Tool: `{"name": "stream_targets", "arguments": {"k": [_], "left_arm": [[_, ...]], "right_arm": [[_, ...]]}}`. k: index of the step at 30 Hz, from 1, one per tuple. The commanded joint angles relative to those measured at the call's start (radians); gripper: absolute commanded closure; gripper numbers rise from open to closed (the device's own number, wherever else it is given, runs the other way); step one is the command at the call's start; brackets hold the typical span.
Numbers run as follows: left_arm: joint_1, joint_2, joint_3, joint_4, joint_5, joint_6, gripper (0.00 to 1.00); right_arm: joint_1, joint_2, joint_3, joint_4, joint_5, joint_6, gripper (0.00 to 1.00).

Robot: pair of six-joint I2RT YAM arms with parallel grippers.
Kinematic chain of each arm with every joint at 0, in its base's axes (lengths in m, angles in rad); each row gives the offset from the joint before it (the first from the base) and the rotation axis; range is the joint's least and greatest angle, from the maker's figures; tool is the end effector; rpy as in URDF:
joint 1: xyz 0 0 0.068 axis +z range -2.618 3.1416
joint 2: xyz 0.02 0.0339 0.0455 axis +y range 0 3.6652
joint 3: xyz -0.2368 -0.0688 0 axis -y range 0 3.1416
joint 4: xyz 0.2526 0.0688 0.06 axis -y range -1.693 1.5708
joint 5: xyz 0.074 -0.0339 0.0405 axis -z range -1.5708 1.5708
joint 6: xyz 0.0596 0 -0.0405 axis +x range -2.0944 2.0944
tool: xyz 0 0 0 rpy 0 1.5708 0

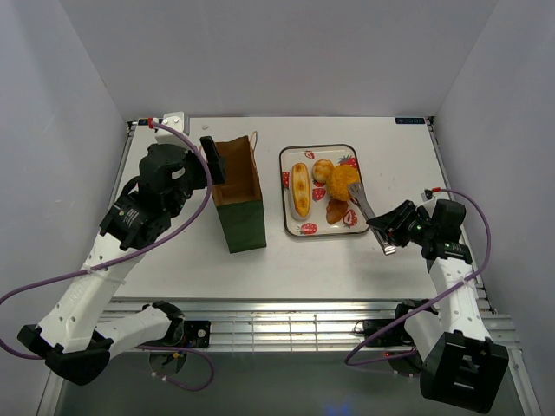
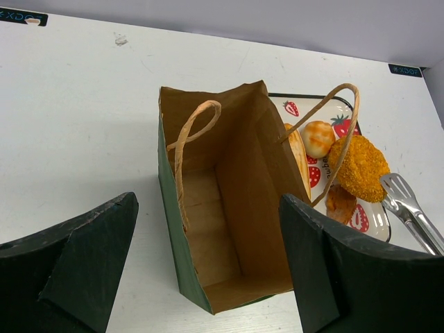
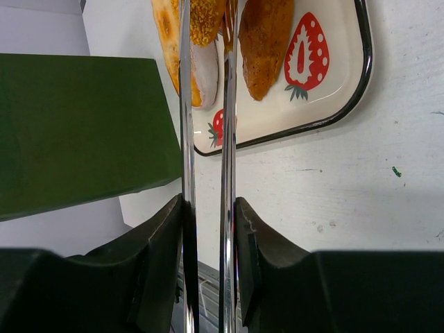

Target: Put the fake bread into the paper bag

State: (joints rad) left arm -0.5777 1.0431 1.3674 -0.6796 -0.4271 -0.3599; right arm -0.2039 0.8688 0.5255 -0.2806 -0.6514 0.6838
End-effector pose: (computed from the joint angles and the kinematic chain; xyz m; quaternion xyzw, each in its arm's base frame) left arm 0.2156 -0.1111 0.4108 -0.0331 0.8107 -0.0969 0.5764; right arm 0.2264 -0.0099 0.1949 0.2303 0.8242 0.3793 0.3519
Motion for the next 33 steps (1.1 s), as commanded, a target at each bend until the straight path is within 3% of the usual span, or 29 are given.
{"name": "stream_targets", "arguments": {"k": [1,5,20,33], "left_arm": [[0.004,-0.026,-0.01,0.006,-0.006,0.001,0.07],[0.004,-0.032,-0.017,0.006,-0.006,0.001,0.07],[0.004,-0.045,-0.033,0.005,-0.007,-0.002,0.07],[0.004,-0.054,-0.037,0.006,-0.013,0.001,0.07]], "right_arm": [[-0.006,0.009,-0.002,0.06,-0.037,-0.018,0.72],[-0.006,0.009,-0.015,0.07,-0.039,-0.02,0.63],[-0.006,-0.007,-0.041,0.072,-0.037,-0.013,0.48],[-0.005,0.058,-0.064,0.165,-0.066,-0.006,0.46]]}}
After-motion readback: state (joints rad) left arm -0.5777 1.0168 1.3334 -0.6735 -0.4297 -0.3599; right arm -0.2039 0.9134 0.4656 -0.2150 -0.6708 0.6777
